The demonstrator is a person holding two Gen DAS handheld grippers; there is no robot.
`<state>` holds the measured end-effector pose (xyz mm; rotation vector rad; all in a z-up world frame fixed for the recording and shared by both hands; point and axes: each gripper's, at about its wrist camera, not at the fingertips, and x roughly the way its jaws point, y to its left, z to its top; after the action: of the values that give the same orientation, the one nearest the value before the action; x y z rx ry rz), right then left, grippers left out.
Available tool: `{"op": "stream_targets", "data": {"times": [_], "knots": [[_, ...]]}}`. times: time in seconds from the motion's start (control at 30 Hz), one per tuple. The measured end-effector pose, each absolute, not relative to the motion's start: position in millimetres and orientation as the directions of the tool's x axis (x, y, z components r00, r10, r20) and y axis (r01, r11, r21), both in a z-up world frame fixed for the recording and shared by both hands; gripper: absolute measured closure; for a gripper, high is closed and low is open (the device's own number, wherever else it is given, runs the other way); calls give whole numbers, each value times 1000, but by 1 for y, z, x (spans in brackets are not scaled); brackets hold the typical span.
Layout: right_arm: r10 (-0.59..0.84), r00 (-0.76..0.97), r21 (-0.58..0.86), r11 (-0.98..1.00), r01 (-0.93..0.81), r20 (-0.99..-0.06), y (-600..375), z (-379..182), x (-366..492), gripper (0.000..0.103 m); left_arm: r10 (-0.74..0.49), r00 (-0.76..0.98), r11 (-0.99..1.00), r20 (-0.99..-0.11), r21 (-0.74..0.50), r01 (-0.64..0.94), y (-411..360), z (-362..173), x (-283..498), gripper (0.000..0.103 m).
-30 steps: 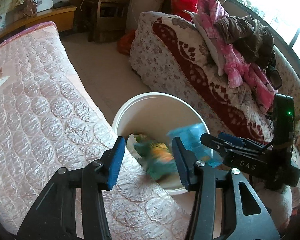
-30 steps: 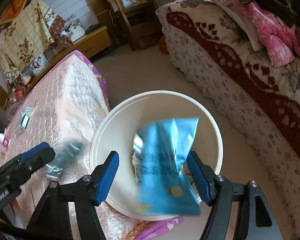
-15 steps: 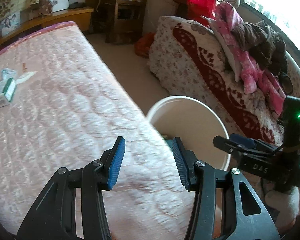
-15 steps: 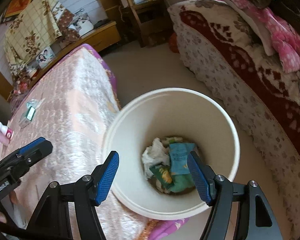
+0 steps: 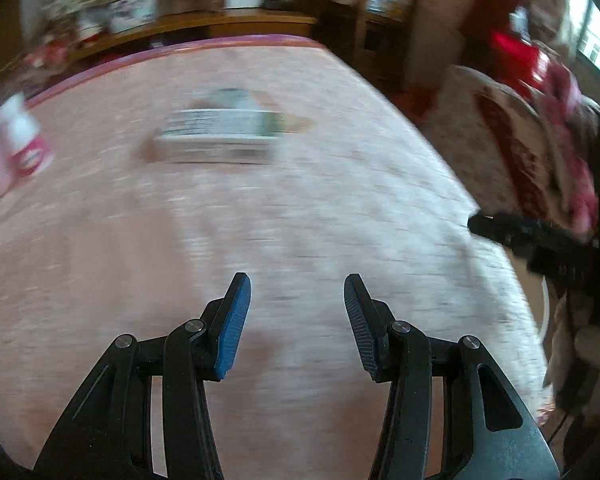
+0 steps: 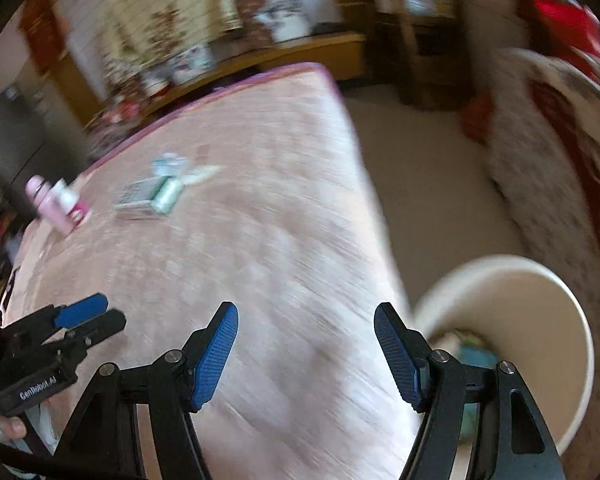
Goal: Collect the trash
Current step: 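Move both open tools back over the bed, then grasp the Watermelon Frost box with the left tool while the right tool grasps the plastic wrapper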
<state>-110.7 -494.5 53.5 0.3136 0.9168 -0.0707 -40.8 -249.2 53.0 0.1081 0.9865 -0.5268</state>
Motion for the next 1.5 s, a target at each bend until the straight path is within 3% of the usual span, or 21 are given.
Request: {"op": "stream_targets", "data": {"times": [0.17, 0.47, 0.87, 0.97, 1.03, 1.2, 1.23, 1.27, 1.33, 1.4, 1.5], "knots": [[125, 623, 219, 973, 77, -772, -446, 59, -19, 35, -330, 469, 915, -819, -157, 371, -184, 56, -18, 56], [78, 573, 111, 994, 24, -816, -414, 38, 124, 35, -312, 489, 941, -815, -191, 281, -117, 60, 6, 56], [272, 515, 194, 960, -201, -813, -317, 25, 63, 32, -376, 507, 925, -776, -284, 251, -107, 77, 19, 56], [207, 596, 164, 978, -127, -776, -335, 42, 64, 32, -383, 508, 922, -772, -281, 268, -110, 80, 18, 56], [182, 606, 178, 982, -69, -774, -352, 48, 81, 22, -397, 497, 915, -772, -291, 278, -113, 78, 21, 55], [155, 576, 170, 985, -28, -803, -360, 39, 128, 22, -435, 474, 896, -766, -315, 313, -128, 73, 31, 46], [145, 569, 157, 987, -29, -809, -359, 34, 136, 27, -436, 466, 894, -770, -311, 323, -133, 72, 35, 43], [141, 559, 148, 988, -33, -817, -359, 30, 142, 45, -441, 457, 890, -773, -311, 333, -138, 71, 38, 42], [161, 531, 165, 985, -39, -832, -362, 24, 147, 72, -445, 448, 885, -776, -303, 354, -149, 69, 43, 40], [195, 551, 200, 978, -51, -812, -369, 31, 135, 78, -424, 457, 889, -782, -263, 375, -160, 66, 48, 38], [216, 579, 211, 974, -78, -786, -376, 45, 108, 80, -343, 487, 902, -803, -137, 410, -183, 55, 53, 37]]}}
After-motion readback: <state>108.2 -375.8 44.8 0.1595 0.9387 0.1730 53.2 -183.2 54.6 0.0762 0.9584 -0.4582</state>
